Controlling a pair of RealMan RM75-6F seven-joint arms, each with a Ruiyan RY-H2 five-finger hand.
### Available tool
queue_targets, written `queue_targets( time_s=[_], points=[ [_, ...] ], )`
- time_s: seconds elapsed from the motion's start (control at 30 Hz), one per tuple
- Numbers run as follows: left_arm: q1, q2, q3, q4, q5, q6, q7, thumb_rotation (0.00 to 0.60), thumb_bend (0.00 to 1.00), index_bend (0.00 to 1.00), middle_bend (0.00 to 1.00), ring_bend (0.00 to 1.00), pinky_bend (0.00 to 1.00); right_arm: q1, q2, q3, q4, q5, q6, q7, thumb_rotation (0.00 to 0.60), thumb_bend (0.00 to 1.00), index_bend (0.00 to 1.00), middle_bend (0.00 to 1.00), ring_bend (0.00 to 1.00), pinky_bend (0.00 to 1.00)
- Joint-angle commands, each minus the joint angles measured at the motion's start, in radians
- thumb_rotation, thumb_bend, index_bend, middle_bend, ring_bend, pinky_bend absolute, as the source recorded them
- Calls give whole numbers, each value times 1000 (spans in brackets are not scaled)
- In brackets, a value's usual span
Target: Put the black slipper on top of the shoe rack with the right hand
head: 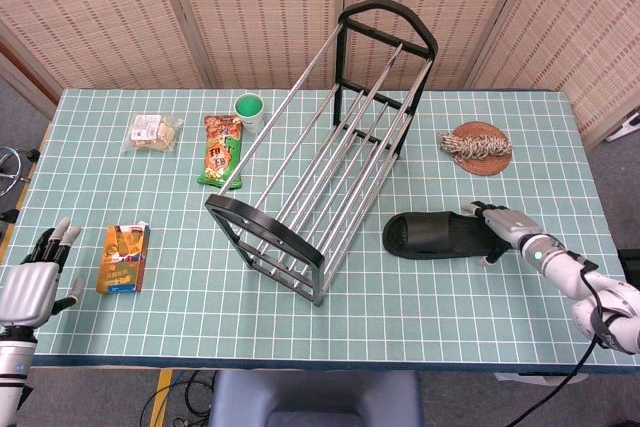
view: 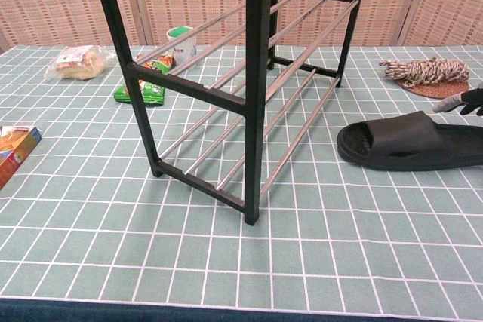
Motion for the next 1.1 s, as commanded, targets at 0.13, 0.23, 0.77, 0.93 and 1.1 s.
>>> queue_targets(
  time_s=[0.13,0.23,0.77,0.93,1.1],
  points=[
    [3,2,0,-2,4,6,-3,600,442,1,0,0,328,17,-17,-22,23,-8,-2,14,600,132,0,0,0,0],
    [3,3,0,-5,2,5,-6,600,442,1,0,0,328,26,-26,-34,39,-10,-3,20,600,133,0,0,0,0],
    [2,12,-1,-9,11,7,-31,600,442,6,0,0,328,55,-95,-77,117,-26,33,50,600,201,0,0,0,0],
    [2,16,-1,-11,10,5,-39,600,442,10,0,0,328,65,-105,-92,123,-28,33,51,600,224,0,0,0,0],
    [0,16,-1,-12,12,4,-40,600,442,13,0,0,328,64,-112,-100,129,-28,59,44,600,295,0,8,1,0]
  ],
)
